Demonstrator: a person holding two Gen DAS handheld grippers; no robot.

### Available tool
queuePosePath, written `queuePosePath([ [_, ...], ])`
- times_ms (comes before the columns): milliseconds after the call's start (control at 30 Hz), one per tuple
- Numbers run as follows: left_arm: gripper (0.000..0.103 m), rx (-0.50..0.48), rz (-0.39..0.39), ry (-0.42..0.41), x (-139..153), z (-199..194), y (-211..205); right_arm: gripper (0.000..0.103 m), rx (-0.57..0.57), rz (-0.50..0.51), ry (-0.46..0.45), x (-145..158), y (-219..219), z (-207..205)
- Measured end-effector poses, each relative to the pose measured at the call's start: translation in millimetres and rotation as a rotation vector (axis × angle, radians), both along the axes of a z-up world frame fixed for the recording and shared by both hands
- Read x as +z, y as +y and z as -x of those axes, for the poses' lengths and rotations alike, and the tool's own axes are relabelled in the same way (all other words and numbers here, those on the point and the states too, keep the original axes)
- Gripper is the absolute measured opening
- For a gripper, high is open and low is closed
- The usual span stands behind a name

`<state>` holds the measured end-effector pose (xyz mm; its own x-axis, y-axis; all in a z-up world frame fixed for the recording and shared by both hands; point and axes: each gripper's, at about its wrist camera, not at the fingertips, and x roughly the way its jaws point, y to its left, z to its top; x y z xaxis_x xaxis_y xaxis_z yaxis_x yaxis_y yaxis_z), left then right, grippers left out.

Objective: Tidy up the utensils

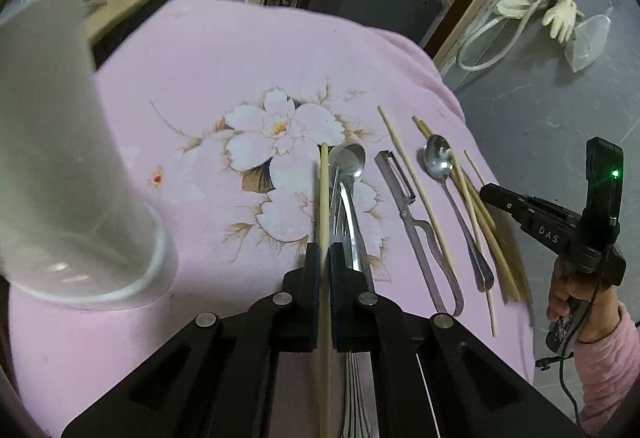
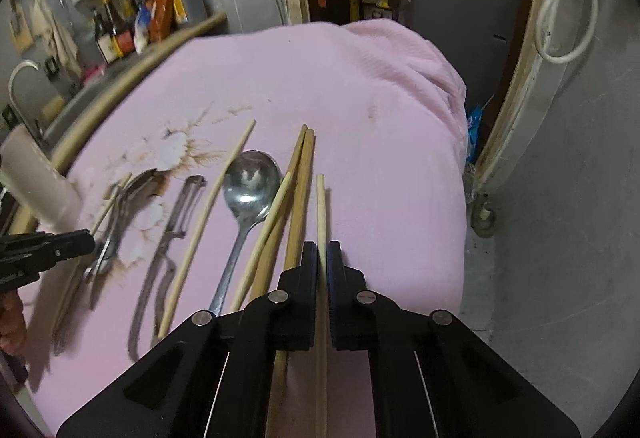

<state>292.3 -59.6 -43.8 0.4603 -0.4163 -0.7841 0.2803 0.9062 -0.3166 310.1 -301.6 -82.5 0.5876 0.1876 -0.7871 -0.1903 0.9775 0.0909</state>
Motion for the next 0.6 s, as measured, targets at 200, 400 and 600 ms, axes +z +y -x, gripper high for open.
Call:
queuePosePath([
  [200, 0.002, -0.020, 0.001, -0.061, 6, 20, -3, 0.003, -0.003, -0.034, -0.120, 8, 6, 25],
  [400, 0.002, 0.004, 0.027, -0.235, 24, 36, -5, 0.003, -0.005, 0.000, -0.385, 30, 26, 66],
  [600, 0.002, 0.057, 0.050, -0.461, 49, 51, -9, 0.003, -0.042, 0.036, -0.672, 50, 47, 102],
])
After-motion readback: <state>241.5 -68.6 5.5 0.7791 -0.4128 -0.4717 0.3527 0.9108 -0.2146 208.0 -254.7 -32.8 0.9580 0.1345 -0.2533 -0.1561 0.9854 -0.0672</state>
